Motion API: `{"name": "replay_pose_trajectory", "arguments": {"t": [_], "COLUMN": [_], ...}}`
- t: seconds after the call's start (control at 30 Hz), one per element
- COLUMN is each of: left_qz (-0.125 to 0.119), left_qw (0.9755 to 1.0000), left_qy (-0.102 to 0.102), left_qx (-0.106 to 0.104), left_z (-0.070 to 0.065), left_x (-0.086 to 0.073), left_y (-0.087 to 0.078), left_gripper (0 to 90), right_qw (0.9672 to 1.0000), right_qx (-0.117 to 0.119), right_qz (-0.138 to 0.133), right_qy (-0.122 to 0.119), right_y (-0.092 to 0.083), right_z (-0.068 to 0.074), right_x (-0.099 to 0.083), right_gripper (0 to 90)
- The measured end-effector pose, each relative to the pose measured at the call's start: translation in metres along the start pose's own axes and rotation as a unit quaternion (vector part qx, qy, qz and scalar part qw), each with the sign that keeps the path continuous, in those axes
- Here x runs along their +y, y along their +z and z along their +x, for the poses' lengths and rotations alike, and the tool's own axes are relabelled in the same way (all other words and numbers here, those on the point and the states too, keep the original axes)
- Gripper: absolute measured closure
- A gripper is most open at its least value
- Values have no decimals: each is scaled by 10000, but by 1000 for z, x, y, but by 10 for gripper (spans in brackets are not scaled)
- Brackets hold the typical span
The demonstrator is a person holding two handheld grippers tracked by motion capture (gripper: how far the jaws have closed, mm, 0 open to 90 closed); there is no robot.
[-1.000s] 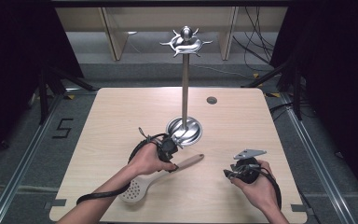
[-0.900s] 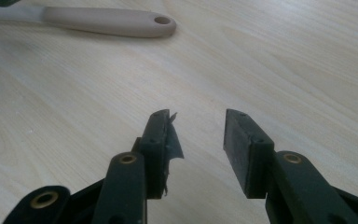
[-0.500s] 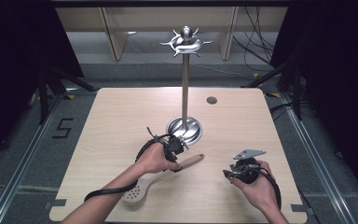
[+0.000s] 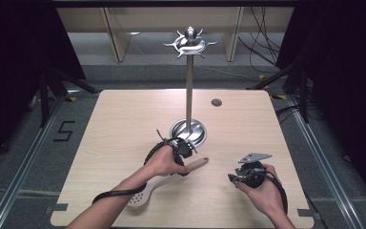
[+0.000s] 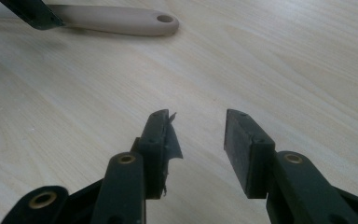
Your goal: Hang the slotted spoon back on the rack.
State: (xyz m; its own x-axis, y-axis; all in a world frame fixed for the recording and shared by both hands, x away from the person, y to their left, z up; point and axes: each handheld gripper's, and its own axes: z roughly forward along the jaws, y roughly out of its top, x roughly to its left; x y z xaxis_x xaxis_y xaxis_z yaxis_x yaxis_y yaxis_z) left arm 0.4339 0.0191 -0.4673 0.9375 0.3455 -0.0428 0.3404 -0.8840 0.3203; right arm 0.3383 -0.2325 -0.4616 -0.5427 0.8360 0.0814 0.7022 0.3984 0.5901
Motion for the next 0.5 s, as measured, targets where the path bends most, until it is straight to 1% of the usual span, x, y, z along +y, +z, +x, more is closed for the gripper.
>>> {"name": "replay_pose_trajectory", "arguments": {"t": [0.27,0.33,0.5], "left_qz": [136,223,245], "left_qw": [9999,9997,9997], "left_qy": [58,103,77], "left_qx": [9,22,16], "left_z": [0,0,-2], "left_x": [1,1,3], "left_y": [5,5,8], "left_gripper": [572,580,593], "right_qw": [10000,10000,10000], "right_qx": [2,1,5], "right_qz": [8,8,21], "right_qy": [-17,-24,-52], "right_y": [0,0,0], "right_z": [0,0,0], "right_x": [0,0,0], "right_gripper": [606,606,606]}}
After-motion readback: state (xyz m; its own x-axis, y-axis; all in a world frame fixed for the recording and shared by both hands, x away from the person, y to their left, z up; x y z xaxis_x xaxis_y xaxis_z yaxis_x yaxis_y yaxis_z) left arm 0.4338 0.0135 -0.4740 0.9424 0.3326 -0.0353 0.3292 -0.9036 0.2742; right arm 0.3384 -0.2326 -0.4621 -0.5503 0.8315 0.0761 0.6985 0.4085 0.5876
